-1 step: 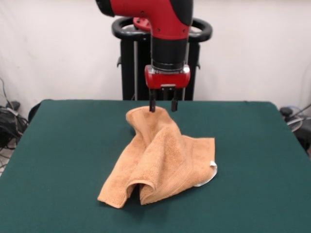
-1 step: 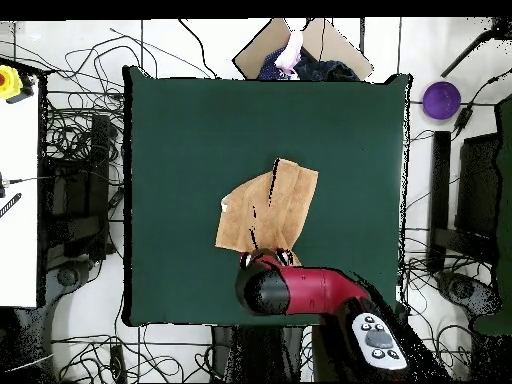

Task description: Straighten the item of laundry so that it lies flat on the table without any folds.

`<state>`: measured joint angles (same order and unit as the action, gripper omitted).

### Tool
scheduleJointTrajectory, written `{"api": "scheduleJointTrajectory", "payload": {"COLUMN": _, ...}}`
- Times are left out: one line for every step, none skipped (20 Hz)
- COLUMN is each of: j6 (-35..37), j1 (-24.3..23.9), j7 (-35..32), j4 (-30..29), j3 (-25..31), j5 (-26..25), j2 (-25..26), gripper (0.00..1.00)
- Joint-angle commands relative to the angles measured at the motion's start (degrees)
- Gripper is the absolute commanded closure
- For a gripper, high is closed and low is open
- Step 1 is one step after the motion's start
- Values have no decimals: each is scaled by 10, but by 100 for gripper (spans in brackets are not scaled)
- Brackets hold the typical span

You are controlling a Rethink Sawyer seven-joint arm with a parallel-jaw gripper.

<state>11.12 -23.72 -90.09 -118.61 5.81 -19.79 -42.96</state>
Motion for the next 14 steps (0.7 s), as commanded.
{"api": "scheduleJointTrajectory", "payload": {"j6": 95, "j1": 22, "j7": -66, "j4": 98, "j3": 35, "j5": 54, "j2": -16, "gripper": 0}}
{"api": "scheduleJointTrajectory", "payload": {"j6": 103, "j1": 23, "j7": -65, "j4": 106, "j3": 38, "j5": 58, "j2": -18, "gripper": 0}}
{"api": "scheduleJointTrajectory", "payload": {"j6": 108, "j1": 26, "j7": -66, "j4": 115, "j3": 38, "j5": 60, "j2": -19, "gripper": 0}}
{"api": "scheduleJointTrajectory", "payload": {"j6": 113, "j1": 28, "j7": -66, "j4": 123, "j3": 39, "j5": 63, "j2": -19, "gripper": 0}}
{"api": "scheduleJointTrajectory", "payload": {"j6": 117, "j1": 30, "j7": -65, "j4": 132, "j3": 40, "j5": 65, "j2": -19, "gripper": 0}}
{"api": "scheduleJointTrajectory", "payload": {"j6": 122, "j1": 32, "j7": -63, "j4": 140, "j3": 41, "j5": 66, "j2": -18, "gripper": 0}}
{"api": "scheduleJointTrajectory", "payload": {"j6": 124, "j1": 33, "j7": -62, "j4": 148, "j3": 43, "j5": 67, "j2": -17, "gripper": 0}}
{"api": "scheduleJointTrajectory", "payload": {"j6": 128, "j1": 36, "j7": -63, "j4": 157, "j3": 42, "j5": 69, "j2": -15, "gripper": 0}}
{"api": "scheduleJointTrajectory", "payload": {"j6": 133, "j1": 38, "j7": -64, "j4": 165, "j3": 41, "j5": 71, "j2": -12, "gripper": 0}}
{"api": "scheduleJointTrajectory", "payload": {"j6": 136, "j1": 42, "j7": -64, "j4": 176, "j3": 39, "j5": 72, "j2": -7, "gripper": 0}}
{"api": "scheduleJointTrajectory", "payload": {"j6": 140, "j1": 45, "j7": -64, "j4": 186, "j3": 37, "j5": 73, "j2": -2, "gripper": 0}}
{"api": "scheduleJointTrajectory", "payload": {"j6": 144, "j1": 50, "j7": -65, "j4": 199, "j3": 34, "j5": 73, "j2": 4, "gripper": 0}}
{"api": "scheduleJointTrajectory", "payload": {"j6": 145, "j1": 53, "j7": -65, "j4": 207, "j3": 30, "j5": 72, "j2": 10, "gripper": 0}}
{"api": "scheduleJointTrajectory", "payload": {"j6": 145, "j1": 57, "j7": -65, "j4": 216, "j3": 27, "j5": 70, "j2": 16, "gripper": 0}}
